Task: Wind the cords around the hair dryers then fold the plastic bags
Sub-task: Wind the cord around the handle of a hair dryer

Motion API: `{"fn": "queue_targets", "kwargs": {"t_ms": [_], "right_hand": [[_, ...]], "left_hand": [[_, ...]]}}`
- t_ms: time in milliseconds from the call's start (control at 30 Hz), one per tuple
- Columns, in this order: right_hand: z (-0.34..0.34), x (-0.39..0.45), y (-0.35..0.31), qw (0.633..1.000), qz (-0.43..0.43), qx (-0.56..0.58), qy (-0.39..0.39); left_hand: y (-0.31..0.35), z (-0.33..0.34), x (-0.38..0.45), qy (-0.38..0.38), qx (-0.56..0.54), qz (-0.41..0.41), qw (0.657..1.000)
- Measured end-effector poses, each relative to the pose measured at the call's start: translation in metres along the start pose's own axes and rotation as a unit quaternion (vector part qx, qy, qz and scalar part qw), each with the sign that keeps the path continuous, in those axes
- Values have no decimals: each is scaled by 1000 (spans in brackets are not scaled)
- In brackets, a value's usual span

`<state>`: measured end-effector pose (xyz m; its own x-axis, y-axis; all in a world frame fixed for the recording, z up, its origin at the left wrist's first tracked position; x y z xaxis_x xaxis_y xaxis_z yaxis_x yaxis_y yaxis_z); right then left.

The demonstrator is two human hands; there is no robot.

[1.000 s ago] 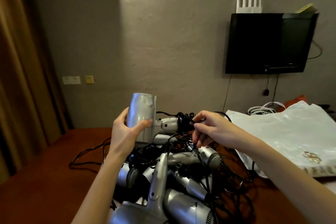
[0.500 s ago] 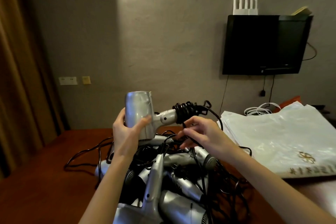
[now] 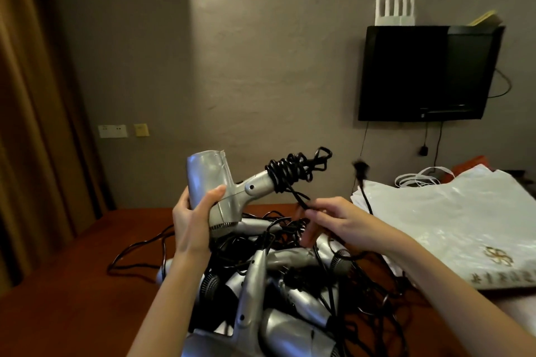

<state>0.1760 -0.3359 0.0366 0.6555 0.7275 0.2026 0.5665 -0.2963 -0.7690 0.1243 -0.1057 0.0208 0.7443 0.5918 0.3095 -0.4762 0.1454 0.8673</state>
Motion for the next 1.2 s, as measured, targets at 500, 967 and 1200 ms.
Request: {"fn": "queue_targets", "kwargs": {"t_ms": [500,967,1200], "right_hand": [[-87,28,84,952,211,-173,138],[-39,34,-63,970,27,-232,-63],[-12,27,-74,953,32,-301,-32]], "left_hand": [[6,30,-2,-177,46,-86,979],[17,31,-7,-231,198,0,953],[26,19,-2,-136,228,88,960]]}}
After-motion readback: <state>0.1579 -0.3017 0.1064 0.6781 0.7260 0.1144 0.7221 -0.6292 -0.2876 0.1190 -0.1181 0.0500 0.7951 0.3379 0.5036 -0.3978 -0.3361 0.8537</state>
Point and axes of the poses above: each hand's wrist, its own x-axis towards the middle knuckle, its own z-axis out of the palm, y = z × x, the point moved 8 cm from there along x, towards the middle knuckle
